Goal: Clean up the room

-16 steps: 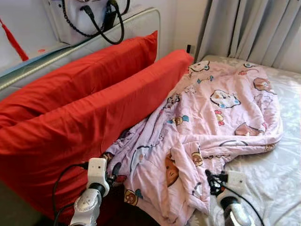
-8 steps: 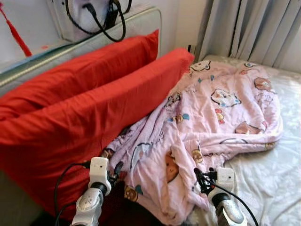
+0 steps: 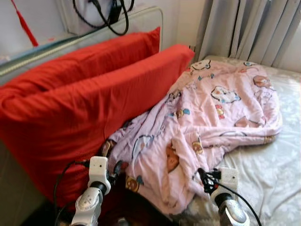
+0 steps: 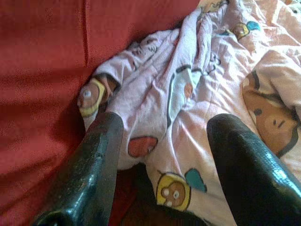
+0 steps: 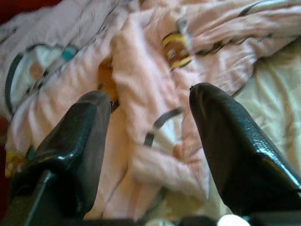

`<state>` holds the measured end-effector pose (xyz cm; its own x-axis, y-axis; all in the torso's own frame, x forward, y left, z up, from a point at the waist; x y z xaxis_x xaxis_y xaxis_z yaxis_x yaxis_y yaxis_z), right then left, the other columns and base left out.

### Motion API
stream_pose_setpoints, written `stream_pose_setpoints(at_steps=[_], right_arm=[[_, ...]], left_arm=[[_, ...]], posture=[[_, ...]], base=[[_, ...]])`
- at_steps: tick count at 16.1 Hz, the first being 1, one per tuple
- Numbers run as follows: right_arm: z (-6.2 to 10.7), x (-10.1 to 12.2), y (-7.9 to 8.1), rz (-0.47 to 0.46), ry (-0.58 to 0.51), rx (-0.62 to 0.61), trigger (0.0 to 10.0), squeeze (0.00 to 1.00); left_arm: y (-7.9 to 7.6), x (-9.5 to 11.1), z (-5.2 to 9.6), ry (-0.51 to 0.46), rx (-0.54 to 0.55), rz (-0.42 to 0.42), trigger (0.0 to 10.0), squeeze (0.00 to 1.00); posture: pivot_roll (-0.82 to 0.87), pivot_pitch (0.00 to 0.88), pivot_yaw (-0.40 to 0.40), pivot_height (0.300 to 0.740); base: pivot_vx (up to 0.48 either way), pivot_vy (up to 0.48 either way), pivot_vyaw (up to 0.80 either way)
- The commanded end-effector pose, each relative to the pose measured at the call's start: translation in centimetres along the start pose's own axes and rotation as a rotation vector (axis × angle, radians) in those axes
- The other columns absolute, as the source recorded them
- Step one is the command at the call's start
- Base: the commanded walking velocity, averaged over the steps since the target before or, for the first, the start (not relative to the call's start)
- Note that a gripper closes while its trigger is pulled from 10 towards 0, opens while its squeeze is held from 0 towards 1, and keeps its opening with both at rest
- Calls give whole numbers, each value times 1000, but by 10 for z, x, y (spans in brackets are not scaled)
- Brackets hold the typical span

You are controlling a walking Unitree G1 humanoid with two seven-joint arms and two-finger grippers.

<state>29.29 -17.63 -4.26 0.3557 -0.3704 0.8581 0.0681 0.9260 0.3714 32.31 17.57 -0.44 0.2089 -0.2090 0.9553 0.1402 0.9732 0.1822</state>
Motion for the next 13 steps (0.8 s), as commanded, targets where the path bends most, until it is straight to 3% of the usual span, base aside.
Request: stream_pose_setpoints(at_steps=[1, 11, 13], right_arm=[[1, -6, 1, 5, 24, 4, 10000, 0], [-2, -6, 2, -16, 35, -13, 10000, 0], [-2, -4, 3, -19, 26, -14, 10000, 0]], left_arm=[[1, 3, -3, -2, 1, 9, 10000, 0], [4, 9, -6, -12, 8, 8, 10000, 0], [5, 9, -6, -11, 9, 7, 10000, 0]], posture=[[6, 0, 24, 655], [18, 25, 21, 655], [17, 29, 21, 635]], base=[[0, 0, 0], [0, 0, 0], [0, 0, 0]])
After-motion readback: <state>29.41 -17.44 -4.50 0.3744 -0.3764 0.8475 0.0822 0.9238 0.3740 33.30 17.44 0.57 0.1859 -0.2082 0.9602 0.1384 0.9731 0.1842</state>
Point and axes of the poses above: a point about 5 cm out from each wrist's last joint towards the gripper, its own z axis pointing back from the gripper into the wrist, its own x axis along the axis of the wrist's last joint, y = z × x, the point moved 5 cm from there along -z, pointing out of the wrist towards the gripper, and after that the axes turned 12 degrees about -z, right-handed, at the moved point
